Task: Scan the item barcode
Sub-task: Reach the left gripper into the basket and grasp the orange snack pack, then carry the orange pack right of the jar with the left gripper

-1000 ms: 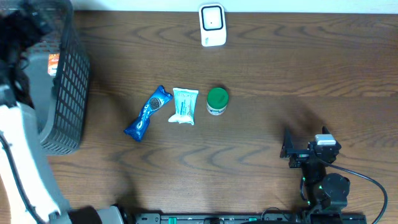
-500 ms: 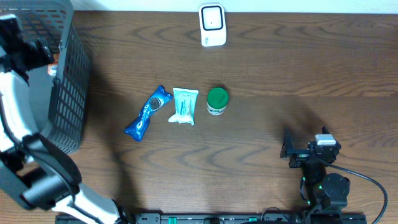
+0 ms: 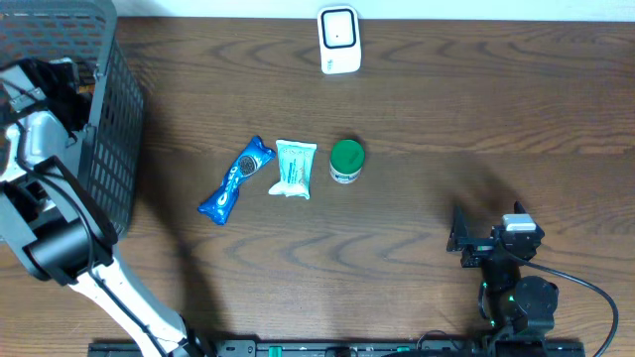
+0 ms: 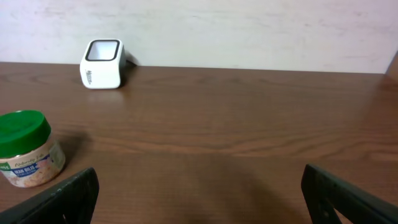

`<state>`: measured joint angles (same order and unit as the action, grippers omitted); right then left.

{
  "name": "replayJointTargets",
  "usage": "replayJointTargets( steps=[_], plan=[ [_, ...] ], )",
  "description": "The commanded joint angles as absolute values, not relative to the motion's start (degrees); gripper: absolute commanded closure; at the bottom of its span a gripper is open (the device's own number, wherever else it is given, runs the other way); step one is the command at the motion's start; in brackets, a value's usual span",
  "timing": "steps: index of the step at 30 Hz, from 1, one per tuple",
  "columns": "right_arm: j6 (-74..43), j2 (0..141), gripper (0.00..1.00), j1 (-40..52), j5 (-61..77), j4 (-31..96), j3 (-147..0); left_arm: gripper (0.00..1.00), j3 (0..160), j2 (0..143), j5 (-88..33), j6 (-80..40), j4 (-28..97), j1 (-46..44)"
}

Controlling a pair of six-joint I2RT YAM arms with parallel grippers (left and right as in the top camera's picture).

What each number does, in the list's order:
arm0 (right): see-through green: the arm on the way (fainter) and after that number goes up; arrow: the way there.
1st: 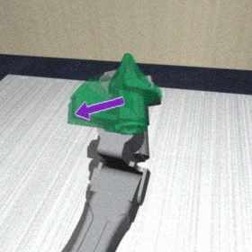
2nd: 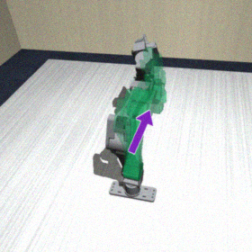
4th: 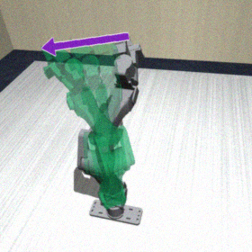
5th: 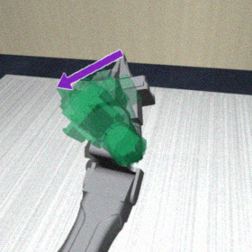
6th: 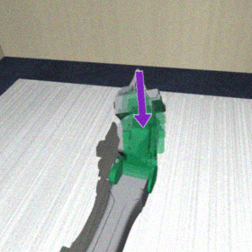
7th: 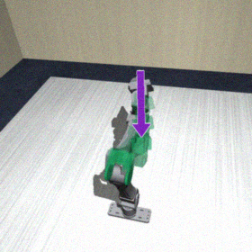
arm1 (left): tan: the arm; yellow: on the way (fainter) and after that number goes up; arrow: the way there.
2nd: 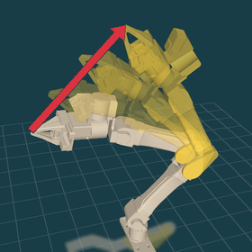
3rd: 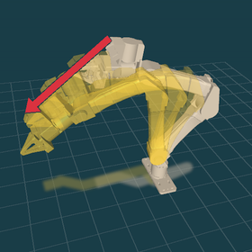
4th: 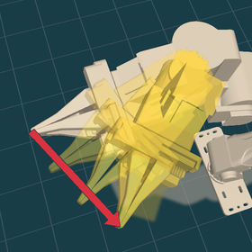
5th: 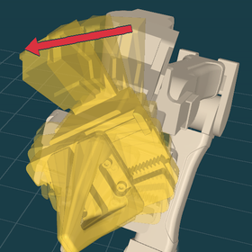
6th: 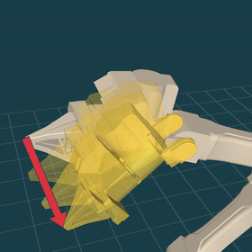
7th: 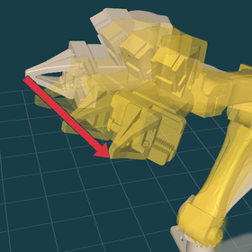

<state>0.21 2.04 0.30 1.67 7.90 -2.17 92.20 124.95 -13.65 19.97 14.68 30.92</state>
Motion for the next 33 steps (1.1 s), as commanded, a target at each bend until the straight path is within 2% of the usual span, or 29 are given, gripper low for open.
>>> replayJointTargets(
  steps=[1,11,18,19,20,27,33],
  plan=[
    [-0.2,2.0,0.01,0.8,1.4,7.9,-2.0,0.02,92.0,126.3,-15.1,20.9,13.3,30.4],
    [-0.2,2.0,0.01,0.8,1.4,7.9,-2.0,0.01,92.0,130.3,-16.5,20.3,11.4,30.1],
    [-0.2,2.0,0.01,0.8,1.4,7.9,-2.0,0.48,92.0,130.2,-15.0,19.3,11.4,30.2],
    [-0.2,2.0,0.01,0.8,1.4,7.9,-2.0,0.63,92.0,129.3,-12.6,18.2,12.2,30.2],
    [-0.2,2.0,0.01,0.8,1.4,7.9,-2.0,0.68,92.0,128.5,-11.7,18.1,12.9,30.2],
    [-0.2,2.0,0.01,0.8,1.4,7.9,-2.0,0.68,92.0,113.4,-10.4,16.9,19.2,30.2],
    [-0.2,2.0,0.01,0.8,1.4,7.9,-2.0,0.68,92.0,95.0,-12.5,2.0,21.4,29.6]
  ],
)
